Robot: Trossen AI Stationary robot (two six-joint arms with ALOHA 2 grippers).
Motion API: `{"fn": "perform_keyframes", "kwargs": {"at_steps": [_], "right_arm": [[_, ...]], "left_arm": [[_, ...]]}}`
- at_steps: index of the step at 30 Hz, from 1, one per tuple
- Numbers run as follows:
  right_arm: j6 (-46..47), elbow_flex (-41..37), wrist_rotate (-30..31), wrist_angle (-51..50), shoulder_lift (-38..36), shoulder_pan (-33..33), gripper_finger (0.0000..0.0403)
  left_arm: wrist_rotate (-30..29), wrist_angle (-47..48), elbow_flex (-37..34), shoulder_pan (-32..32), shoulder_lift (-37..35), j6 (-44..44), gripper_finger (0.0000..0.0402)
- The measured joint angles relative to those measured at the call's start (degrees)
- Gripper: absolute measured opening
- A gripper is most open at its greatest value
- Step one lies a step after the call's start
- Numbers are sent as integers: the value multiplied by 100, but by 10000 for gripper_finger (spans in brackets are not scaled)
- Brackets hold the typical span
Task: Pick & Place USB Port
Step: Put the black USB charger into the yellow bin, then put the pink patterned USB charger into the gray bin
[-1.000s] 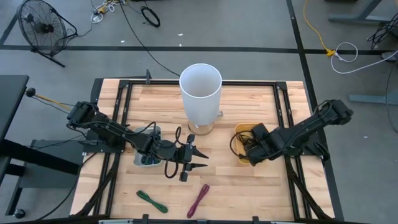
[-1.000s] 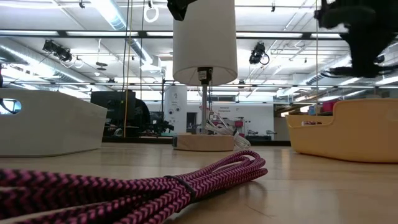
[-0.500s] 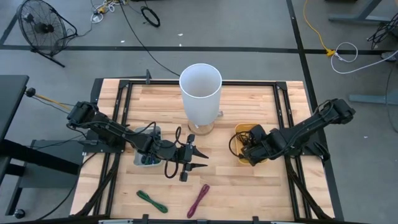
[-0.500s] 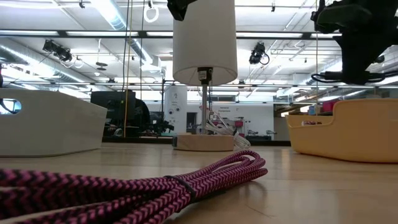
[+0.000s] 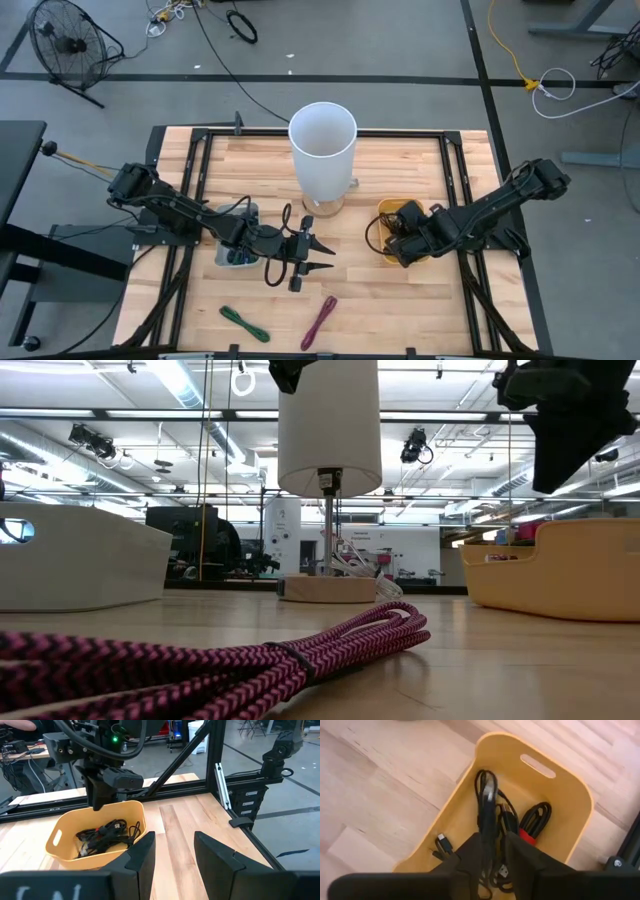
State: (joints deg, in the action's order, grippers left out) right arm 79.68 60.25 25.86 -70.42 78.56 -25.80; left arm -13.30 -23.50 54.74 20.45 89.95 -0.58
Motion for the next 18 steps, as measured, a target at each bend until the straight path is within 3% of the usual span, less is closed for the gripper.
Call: {"fn": "perform_keyframes", "kwargs": {"at_steps": [7, 15, 18], "right_arm": [[-312, 0, 171, -28, 0, 0, 111], [-1287, 0, 318, 190, 0, -2, 104], [-1521, 0, 312, 343, 0, -4, 100]], "left_arm": [[0, 27, 0, 0, 0, 23, 140], [1, 47, 2, 0, 0, 176, 140], [142, 490, 61, 2, 0, 694, 140]]}}
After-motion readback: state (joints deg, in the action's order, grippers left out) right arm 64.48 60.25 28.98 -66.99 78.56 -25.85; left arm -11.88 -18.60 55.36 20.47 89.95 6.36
